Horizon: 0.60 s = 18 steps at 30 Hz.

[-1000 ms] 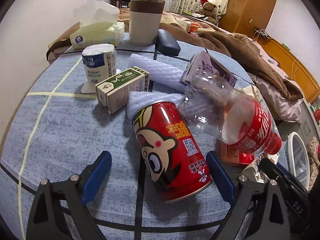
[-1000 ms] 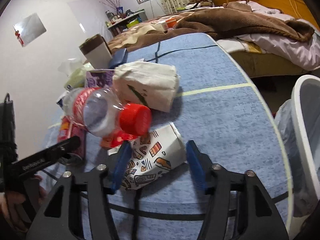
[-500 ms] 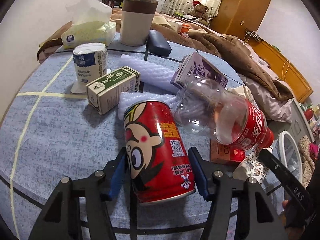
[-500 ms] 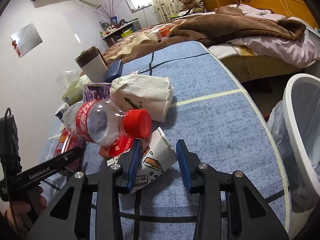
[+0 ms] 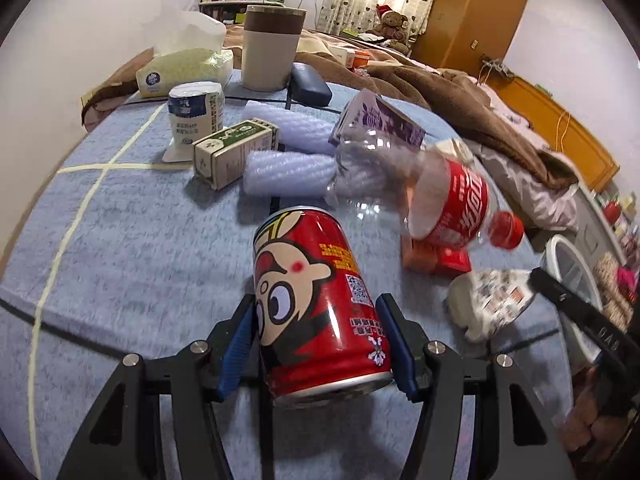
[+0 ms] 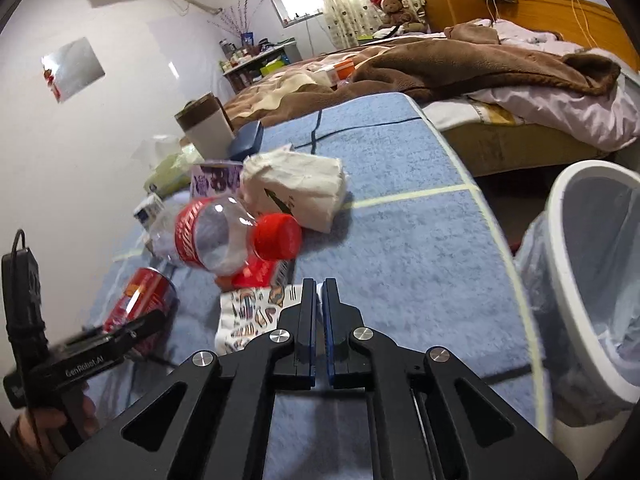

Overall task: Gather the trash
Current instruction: 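Reach the left tool to the red can while the right tool reaches the white paper cup, then close the left tool on the red can while the right tool grasps the paper cup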

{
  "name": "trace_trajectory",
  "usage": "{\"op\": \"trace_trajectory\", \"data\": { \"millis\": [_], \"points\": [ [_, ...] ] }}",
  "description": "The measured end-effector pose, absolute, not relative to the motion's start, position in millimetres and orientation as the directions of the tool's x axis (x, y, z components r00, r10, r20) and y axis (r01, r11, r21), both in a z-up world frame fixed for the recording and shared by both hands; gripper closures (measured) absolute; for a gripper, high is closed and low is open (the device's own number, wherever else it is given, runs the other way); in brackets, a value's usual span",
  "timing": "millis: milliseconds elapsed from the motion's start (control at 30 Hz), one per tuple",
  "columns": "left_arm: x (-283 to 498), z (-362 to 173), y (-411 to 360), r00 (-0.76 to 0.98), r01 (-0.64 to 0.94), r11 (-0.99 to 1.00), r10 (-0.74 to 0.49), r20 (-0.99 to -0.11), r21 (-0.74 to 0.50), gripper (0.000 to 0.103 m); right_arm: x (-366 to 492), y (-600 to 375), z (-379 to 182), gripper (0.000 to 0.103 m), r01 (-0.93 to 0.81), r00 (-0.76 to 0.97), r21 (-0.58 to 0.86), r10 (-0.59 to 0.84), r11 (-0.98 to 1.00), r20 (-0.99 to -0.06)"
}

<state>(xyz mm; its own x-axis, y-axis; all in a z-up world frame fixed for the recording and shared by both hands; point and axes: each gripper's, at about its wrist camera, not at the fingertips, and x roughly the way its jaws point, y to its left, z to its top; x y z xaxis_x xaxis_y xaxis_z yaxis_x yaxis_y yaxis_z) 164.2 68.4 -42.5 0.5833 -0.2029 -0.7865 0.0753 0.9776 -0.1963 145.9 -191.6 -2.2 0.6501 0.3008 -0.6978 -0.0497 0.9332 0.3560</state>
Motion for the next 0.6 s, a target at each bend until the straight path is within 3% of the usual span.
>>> {"op": "trace_trajectory", "data": {
  "millis": [200, 300, 433, 600],
  "points": [
    [158, -48, 74, 0.577, 0.066, 0.981, -0.186, -0.796, -0.182, 0.041, 139, -181, 8, 0.099, -0.206, 0.616, 0.259, 0.330, 0.944, -0.715],
    [159, -47, 77, 0.584, 0.057, 0.980, -0.186, -0.790, -0.189, 0.041, 144, -171, 13, 0.083, -0.246, 0.650, 0.135, 0.266, 0.960, -0.712],
    [163, -48, 79, 0.584, 0.056, 0.983, -0.177, -0.792, -0.177, 0.040, 156, -156, 5, 0.047, -0.395, 0.610, 0.113, 0.352, 0.912, -0.710],
    [167, -51, 81, 0.582, 0.053, 0.986, -0.159, -0.798, -0.157, 0.035, 167, -135, -13, 0.046, -0.532, 0.546, 0.018, 0.359, 0.847, -0.757]
  ]
}}
